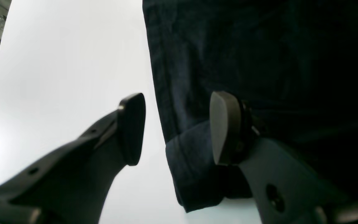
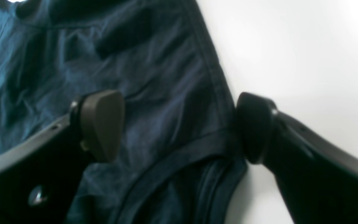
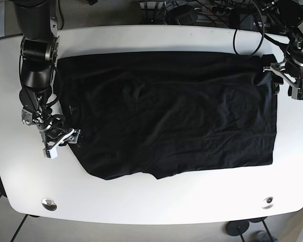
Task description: Fold the T-shirt properly
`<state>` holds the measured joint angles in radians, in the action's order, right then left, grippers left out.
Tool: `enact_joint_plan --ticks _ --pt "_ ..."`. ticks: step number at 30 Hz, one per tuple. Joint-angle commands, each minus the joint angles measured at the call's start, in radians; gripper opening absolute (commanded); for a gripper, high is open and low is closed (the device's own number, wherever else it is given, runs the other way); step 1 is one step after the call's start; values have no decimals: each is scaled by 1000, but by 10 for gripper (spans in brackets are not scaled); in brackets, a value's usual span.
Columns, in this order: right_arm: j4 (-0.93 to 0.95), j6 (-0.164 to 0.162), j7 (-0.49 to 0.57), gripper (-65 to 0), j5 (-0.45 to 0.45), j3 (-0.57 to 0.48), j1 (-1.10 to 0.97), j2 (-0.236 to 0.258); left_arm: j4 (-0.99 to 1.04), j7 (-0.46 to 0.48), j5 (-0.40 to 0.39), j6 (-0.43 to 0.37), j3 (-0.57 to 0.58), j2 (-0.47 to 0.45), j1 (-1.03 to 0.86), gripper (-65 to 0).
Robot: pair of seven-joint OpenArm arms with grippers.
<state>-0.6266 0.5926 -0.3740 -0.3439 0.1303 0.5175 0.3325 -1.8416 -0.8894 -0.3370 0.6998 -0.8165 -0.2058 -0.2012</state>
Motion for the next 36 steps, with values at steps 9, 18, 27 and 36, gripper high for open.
enact_joint_plan --ticks 9,18,27,36 --pt "-5 -4 -4 -496 1 -13 30 -59 271 23 267 -2 -7 -54 293 -326" --pt "-8 -6 -6 -607 1 -10 30 -65 1086 318 279 -2 113 -249 662 -217" --pt "-9 -6 -6 -607 -10 -7 23 -60 1353 424 283 -2 127 -280 808 -211" --pt "-11 -4 -6 -609 -11 -5 22 -63 1456 424 284 -58 128 -211 851 -228"
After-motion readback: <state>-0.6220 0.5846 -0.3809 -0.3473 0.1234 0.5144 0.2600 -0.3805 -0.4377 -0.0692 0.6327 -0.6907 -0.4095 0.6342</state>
